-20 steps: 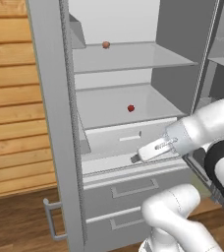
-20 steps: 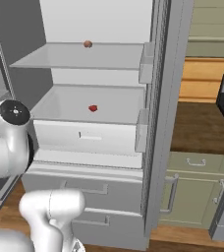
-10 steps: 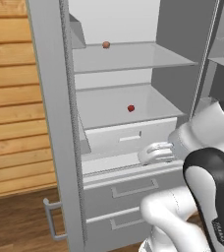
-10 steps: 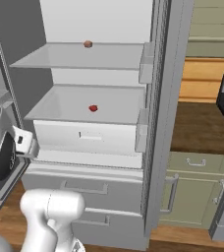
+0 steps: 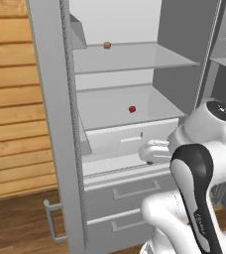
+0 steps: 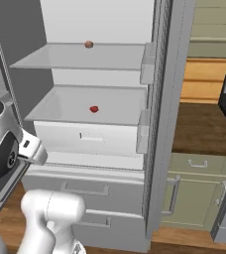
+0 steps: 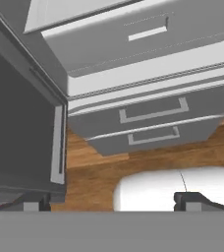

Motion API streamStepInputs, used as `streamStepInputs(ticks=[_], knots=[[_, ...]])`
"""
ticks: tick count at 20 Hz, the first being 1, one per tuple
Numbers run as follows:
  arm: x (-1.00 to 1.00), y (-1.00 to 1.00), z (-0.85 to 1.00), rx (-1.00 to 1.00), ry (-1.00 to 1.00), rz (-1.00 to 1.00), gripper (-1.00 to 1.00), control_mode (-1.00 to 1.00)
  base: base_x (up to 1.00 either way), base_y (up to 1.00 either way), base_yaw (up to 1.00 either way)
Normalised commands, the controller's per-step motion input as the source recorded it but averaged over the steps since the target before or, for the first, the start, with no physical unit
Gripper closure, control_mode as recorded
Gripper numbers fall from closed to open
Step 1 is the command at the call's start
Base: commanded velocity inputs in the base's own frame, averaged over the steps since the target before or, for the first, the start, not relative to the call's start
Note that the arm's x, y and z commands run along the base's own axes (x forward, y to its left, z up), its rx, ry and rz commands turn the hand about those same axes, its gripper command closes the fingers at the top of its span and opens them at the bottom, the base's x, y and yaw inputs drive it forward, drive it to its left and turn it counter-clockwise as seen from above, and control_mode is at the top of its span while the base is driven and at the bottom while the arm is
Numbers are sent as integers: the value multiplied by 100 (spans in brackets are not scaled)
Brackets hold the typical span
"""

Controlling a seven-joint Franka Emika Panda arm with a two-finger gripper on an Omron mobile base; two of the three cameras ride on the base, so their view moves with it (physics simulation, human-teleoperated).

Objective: Take the strawberry from the fridge and place it on top of the pancake, located on the dining counter.

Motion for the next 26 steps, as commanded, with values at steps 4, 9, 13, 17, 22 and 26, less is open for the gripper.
streamStepInputs(ticks=[4,9,13,17,22,26], knots=[[38,0,-8,0,5,0,-100,100,49,0,-3],[0,0,0,0,0,0,-100,100,90,-17,-10],[0,0,0,0,0,0,-100,100,43,-58,0],[25,0,-7,0,2,1,-100,-100,53,-12,0],[74,-47,-5,0,-14,13,-100,-100,0,0,0],[65,-21,-23,-10,-12,0,-100,-100,0,0,0]])
